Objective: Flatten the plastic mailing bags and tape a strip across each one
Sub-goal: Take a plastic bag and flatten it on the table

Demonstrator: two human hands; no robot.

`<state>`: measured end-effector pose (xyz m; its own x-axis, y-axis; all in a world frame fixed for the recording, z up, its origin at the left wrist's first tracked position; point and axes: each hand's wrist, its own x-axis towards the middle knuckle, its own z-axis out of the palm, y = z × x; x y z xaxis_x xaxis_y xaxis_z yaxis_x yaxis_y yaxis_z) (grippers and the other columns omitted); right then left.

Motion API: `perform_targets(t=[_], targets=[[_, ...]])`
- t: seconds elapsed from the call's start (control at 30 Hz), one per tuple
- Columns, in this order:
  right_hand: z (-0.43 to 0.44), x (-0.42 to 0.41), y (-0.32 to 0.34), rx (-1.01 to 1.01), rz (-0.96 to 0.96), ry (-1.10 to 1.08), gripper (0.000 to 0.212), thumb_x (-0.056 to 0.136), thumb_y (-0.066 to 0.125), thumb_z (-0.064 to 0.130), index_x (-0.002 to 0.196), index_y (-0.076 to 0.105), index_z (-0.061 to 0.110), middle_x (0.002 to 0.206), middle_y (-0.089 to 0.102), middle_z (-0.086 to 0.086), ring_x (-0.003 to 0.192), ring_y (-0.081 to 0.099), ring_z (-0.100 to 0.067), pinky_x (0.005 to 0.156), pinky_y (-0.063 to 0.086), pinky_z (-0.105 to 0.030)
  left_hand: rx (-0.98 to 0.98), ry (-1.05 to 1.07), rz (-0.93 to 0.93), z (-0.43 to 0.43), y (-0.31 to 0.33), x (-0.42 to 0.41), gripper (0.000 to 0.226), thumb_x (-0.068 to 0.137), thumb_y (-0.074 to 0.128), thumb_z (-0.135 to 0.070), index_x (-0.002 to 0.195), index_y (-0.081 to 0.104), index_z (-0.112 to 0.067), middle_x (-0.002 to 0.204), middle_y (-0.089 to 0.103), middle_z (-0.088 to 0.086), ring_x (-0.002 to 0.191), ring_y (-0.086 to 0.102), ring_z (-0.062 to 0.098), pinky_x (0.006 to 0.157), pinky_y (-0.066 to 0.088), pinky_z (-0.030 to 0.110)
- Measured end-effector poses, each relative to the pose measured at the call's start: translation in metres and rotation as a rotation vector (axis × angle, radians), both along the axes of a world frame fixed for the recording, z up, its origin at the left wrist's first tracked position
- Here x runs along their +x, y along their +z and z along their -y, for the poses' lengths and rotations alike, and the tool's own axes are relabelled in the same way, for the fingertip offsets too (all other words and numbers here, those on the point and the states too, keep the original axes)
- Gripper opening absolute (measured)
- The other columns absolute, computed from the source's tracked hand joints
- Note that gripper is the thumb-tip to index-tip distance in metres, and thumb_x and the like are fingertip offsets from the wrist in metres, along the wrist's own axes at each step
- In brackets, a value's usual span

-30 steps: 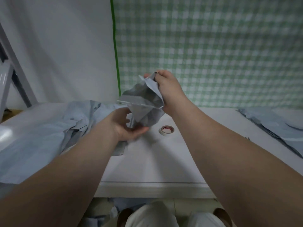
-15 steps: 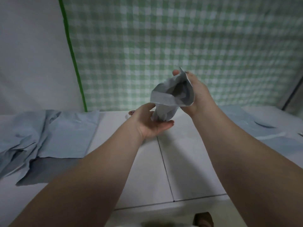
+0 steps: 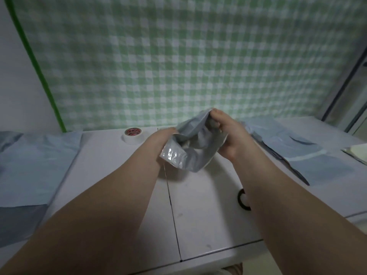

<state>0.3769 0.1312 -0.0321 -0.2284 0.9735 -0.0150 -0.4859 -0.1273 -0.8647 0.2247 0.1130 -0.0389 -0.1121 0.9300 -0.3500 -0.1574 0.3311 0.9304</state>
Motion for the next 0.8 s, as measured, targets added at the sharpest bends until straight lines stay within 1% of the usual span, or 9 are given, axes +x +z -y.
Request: perform_targets(t=[0.07,0.1,0.23,0.3,0.37,0.5,0.6,0.73,0.8], targets=[[0.004,0.006,-0.006,0.059,0.094,-0.023,0.019,0.092,0.053,0.009,0.074,0.056,0.013,0.059,0.061,0.004,0.066,0.061,-0.012,0.078,0.049,-0.03,0.003,-0.013,-0.035,0.003,0.0,-0.004,0.041,0.097,0.047,-0.013,0.136,0.045,0.001,0.132,0.053,0.022,0.093,0.058,0.031,0.063,0.044,0.027],[0.008,0.008,-0.008,0.099,0.191,-0.036,0.017,0.09,0.054,0.006,0.075,0.057,0.013,0.061,0.061,0.005,0.067,0.06,-0.011,0.074,0.049,-0.028,-0.002,-0.023,-0.064,0.005,0.001,-0.005,0.042,0.096,0.048,-0.012,0.137,0.045,-0.002,0.139,0.048,0.019,0.108,0.056,0.032,0.067,0.046,0.029],[0.025,0.011,-0.012,0.214,0.595,-0.129,0.027,0.078,0.055,-0.012,0.083,0.06,0.015,0.079,0.063,0.002,0.07,0.058,-0.012,0.058,0.046,-0.019,-0.028,-0.132,-0.133,0.02,0.006,-0.016,0.057,0.089,0.053,0.0,0.142,0.043,-0.019,0.138,0.039,0.003,0.1,0.048,0.021,0.059,0.049,0.023],[0.034,0.009,-0.012,0.265,0.704,-0.153,0.031,0.075,0.054,-0.015,0.08,0.06,0.015,0.082,0.062,0.001,0.069,0.055,-0.015,0.059,0.046,-0.021,-0.046,-0.145,-0.15,0.027,0.004,-0.022,0.06,0.086,0.054,0.004,0.141,0.045,-0.019,0.144,0.037,0.008,0.11,0.05,0.027,0.079,0.052,0.034],[0.041,0.009,-0.013,0.299,0.806,-0.207,0.03,0.075,0.057,-0.011,0.076,0.06,0.019,0.086,0.062,0.003,0.069,0.054,-0.015,0.061,0.046,-0.023,-0.062,-0.143,-0.169,0.035,0.0,-0.025,0.061,0.085,0.053,0.009,0.139,0.046,-0.019,0.14,0.041,0.011,0.109,0.055,0.033,0.085,0.052,0.042],[0.059,0.012,-0.014,0.336,1.049,-0.337,0.032,0.077,0.057,-0.005,0.07,0.057,0.026,0.09,0.061,0.004,0.066,0.049,-0.009,0.059,0.04,-0.02,-0.039,-0.162,-0.192,0.059,-0.001,-0.023,0.058,0.086,0.042,0.018,0.135,0.049,-0.012,0.111,0.052,0.008,0.092,0.057,0.029,0.067,0.054,0.04],[0.074,0.014,-0.014,0.332,1.292,-0.298,0.034,0.079,0.053,-0.005,0.069,0.057,0.027,0.094,0.063,0.003,0.08,0.056,-0.015,0.067,0.044,-0.024,-0.009,-0.169,-0.325,0.071,-0.003,-0.027,0.056,0.085,0.045,0.017,0.133,0.051,-0.011,0.119,0.057,0.013,0.101,0.06,0.031,0.067,0.053,0.034],[0.092,0.012,-0.012,0.334,1.614,-0.117,0.029,0.08,0.053,-0.004,0.088,0.061,0.022,0.105,0.06,0.0,0.1,0.053,-0.02,0.077,0.043,-0.025,0.041,-0.223,-0.533,0.088,-0.001,-0.03,0.052,0.085,0.045,0.015,0.13,0.054,-0.011,0.111,0.053,0.006,0.098,0.057,0.026,0.076,0.052,0.032],[0.102,0.011,-0.011,0.371,1.724,-0.054,0.029,0.082,0.053,-0.002,0.1,0.065,0.017,0.113,0.06,-0.003,0.107,0.053,-0.023,0.084,0.045,-0.027,0.036,-0.251,-0.637,0.097,-0.001,-0.033,0.051,0.087,0.041,0.014,0.126,0.057,-0.013,0.105,0.05,0.003,0.087,0.057,0.023,0.07,0.052,0.029]])
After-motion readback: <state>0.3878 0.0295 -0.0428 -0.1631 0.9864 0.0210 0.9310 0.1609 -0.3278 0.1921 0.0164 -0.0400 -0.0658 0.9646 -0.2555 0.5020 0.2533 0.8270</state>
